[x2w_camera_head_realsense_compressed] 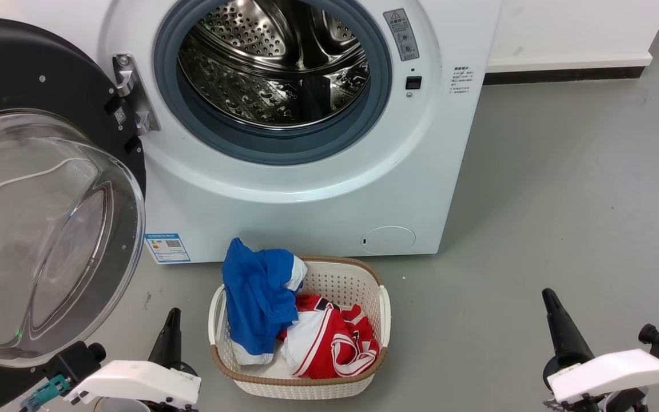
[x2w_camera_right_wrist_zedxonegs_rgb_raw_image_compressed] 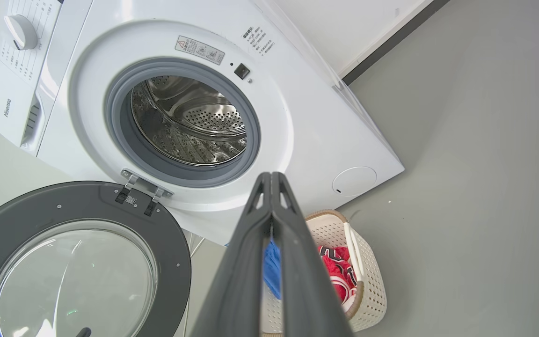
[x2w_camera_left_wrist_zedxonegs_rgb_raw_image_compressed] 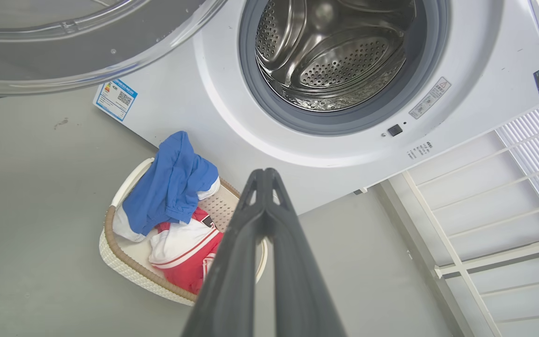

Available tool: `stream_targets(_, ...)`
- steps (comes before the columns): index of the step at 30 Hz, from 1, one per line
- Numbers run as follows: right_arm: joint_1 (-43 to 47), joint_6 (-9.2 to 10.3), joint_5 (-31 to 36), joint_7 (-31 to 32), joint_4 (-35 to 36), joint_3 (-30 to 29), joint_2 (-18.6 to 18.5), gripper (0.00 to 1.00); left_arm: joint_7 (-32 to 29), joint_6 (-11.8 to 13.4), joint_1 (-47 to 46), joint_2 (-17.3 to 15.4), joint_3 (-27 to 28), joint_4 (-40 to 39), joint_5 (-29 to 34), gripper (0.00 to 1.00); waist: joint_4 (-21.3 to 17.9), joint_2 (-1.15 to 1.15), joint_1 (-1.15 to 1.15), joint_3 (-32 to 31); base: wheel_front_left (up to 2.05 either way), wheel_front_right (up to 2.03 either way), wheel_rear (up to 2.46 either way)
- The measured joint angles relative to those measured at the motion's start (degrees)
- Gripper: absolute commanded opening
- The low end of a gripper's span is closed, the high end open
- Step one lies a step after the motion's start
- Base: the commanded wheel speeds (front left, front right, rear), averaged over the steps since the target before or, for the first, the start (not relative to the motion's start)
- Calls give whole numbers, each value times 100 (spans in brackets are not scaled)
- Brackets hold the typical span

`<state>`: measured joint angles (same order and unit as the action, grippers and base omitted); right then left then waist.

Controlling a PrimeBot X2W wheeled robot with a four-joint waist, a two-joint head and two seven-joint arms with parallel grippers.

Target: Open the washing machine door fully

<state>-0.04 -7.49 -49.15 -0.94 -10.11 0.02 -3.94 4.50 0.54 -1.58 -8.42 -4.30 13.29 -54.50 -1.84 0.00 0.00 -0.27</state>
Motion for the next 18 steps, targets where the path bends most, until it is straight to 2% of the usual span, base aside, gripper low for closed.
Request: stream_targets(18,-146,0,-1277,151,-108,-115,-18,0,-313,-209,-120,163,305,19,-1056,0,39,0,0,10,0,0,0)
